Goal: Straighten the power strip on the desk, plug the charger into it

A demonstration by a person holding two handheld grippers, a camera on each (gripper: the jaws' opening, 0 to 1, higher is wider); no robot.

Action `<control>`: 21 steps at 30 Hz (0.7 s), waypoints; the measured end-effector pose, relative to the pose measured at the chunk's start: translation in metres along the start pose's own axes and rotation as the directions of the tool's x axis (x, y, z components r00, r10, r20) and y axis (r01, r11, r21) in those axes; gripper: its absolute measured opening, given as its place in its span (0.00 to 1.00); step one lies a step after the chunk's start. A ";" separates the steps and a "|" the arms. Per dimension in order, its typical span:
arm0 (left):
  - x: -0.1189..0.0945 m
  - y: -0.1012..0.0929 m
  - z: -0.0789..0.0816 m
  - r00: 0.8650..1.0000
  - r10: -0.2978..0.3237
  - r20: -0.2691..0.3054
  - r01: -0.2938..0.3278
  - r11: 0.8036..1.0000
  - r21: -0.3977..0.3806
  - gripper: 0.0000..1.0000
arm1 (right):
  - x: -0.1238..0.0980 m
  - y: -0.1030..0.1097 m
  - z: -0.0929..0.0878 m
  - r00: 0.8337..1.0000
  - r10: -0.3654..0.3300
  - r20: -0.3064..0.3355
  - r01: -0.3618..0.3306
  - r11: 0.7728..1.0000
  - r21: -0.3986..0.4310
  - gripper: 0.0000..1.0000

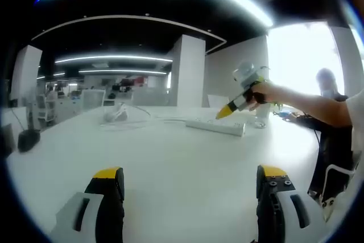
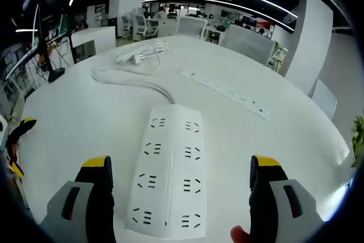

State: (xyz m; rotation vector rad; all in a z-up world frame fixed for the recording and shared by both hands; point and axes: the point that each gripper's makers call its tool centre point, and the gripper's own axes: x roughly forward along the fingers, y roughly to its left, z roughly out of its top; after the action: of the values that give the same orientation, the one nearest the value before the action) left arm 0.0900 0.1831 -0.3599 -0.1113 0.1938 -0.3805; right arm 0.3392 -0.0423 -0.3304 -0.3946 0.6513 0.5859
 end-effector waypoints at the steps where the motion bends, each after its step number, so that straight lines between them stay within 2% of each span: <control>1: 0.000 0.000 0.000 1.000 0.000 0.000 0.000 1.000 0.000 0.99 | 0.000 0.000 0.000 1.000 0.000 0.000 0.000 1.000 0.000 1.00; 9: -0.001 0.001 0.002 1.000 0.002 0.002 -0.002 1.000 0.000 0.99 | 0.001 0.007 -0.005 0.999 0.014 -0.045 -0.013 1.000 0.025 1.00; 14: -0.001 0.002 0.003 1.000 0.003 0.003 -0.003 1.000 0.000 0.99 | 0.004 0.008 -0.012 0.993 0.024 -0.118 -0.022 1.000 0.013 0.99; 21: -0.001 0.001 0.003 1.000 0.002 0.003 -0.002 1.000 0.000 0.99 | 0.007 0.015 -0.019 0.981 0.065 -0.184 -0.063 0.998 0.019 0.96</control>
State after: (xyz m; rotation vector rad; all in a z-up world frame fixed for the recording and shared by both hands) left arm 0.0904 0.1849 -0.3572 -0.1120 0.1913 -0.3780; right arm 0.3260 -0.0382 -0.3515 -0.4200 0.8476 0.6106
